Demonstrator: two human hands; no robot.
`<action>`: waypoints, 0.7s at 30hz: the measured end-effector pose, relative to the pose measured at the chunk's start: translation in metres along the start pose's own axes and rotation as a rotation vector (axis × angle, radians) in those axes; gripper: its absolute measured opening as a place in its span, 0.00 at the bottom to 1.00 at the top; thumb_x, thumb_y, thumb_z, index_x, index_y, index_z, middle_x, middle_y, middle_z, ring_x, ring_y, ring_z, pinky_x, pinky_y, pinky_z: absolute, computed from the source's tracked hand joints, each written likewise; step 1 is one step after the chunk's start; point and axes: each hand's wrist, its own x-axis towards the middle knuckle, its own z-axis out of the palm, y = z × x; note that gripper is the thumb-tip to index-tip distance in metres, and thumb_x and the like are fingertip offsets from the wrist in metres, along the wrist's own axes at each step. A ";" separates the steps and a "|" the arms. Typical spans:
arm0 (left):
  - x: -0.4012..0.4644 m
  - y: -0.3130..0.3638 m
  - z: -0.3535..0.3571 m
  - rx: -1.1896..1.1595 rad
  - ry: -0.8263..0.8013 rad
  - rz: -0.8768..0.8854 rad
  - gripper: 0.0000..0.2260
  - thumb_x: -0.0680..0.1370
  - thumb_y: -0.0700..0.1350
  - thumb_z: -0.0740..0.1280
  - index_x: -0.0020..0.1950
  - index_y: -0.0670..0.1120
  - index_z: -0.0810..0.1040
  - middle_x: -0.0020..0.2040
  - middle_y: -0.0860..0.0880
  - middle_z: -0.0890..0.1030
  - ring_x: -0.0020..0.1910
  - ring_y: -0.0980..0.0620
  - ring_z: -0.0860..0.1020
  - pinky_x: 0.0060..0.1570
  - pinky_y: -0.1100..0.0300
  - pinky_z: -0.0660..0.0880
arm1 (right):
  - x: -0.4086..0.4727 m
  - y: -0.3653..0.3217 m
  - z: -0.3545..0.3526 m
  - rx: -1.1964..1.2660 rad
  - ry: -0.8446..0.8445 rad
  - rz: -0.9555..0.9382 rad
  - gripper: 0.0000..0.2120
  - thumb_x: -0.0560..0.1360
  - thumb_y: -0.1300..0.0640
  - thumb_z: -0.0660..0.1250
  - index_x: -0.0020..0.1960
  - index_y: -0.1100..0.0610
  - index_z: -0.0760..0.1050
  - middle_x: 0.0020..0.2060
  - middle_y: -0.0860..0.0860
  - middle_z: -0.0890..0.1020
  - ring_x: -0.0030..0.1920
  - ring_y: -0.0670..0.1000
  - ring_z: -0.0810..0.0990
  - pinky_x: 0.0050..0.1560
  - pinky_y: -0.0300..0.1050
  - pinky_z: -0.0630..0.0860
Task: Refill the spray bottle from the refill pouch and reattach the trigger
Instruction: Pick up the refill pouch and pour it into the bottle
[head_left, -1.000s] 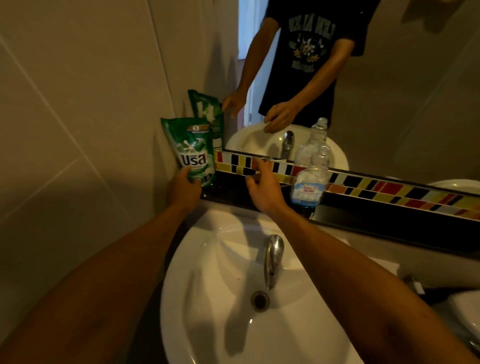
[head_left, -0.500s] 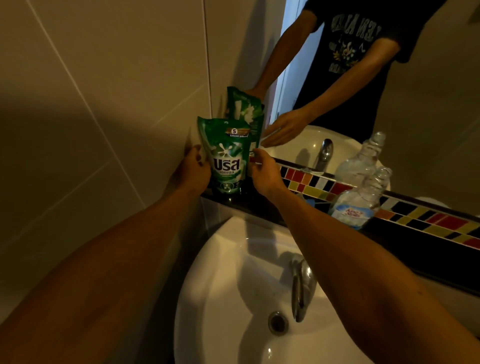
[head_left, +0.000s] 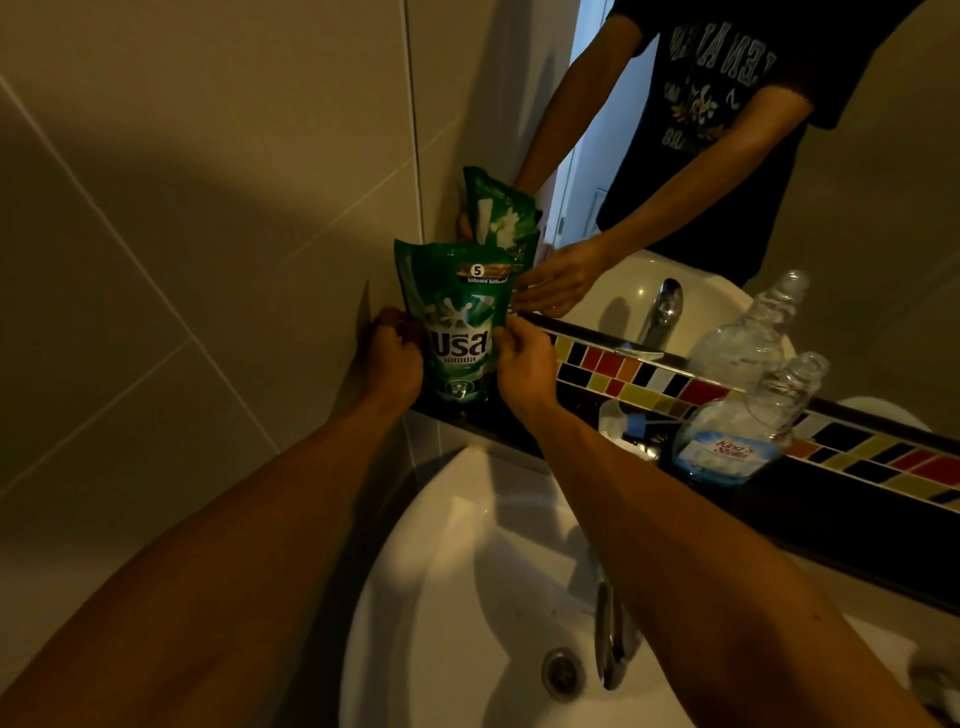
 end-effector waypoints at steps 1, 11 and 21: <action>0.000 0.000 0.001 -0.037 0.000 0.014 0.07 0.82 0.37 0.59 0.57 0.37 0.73 0.47 0.42 0.79 0.44 0.48 0.76 0.26 0.76 0.67 | -0.001 0.001 -0.001 0.007 0.012 0.006 0.10 0.85 0.62 0.60 0.54 0.63 0.80 0.49 0.55 0.84 0.47 0.48 0.82 0.48 0.41 0.79; -0.024 0.037 0.016 -0.224 -0.150 0.159 0.07 0.83 0.47 0.59 0.48 0.60 0.71 0.45 0.51 0.80 0.44 0.49 0.80 0.40 0.55 0.79 | -0.039 -0.010 -0.054 0.158 0.114 0.006 0.06 0.85 0.61 0.60 0.54 0.56 0.76 0.45 0.49 0.82 0.42 0.36 0.81 0.41 0.29 0.76; -0.093 0.120 0.053 -0.463 -0.458 0.090 0.05 0.85 0.45 0.57 0.57 0.48 0.72 0.52 0.47 0.82 0.45 0.51 0.81 0.33 0.62 0.76 | -0.096 -0.030 -0.147 0.279 0.222 0.033 0.07 0.88 0.54 0.54 0.60 0.51 0.70 0.55 0.53 0.83 0.56 0.51 0.84 0.49 0.43 0.84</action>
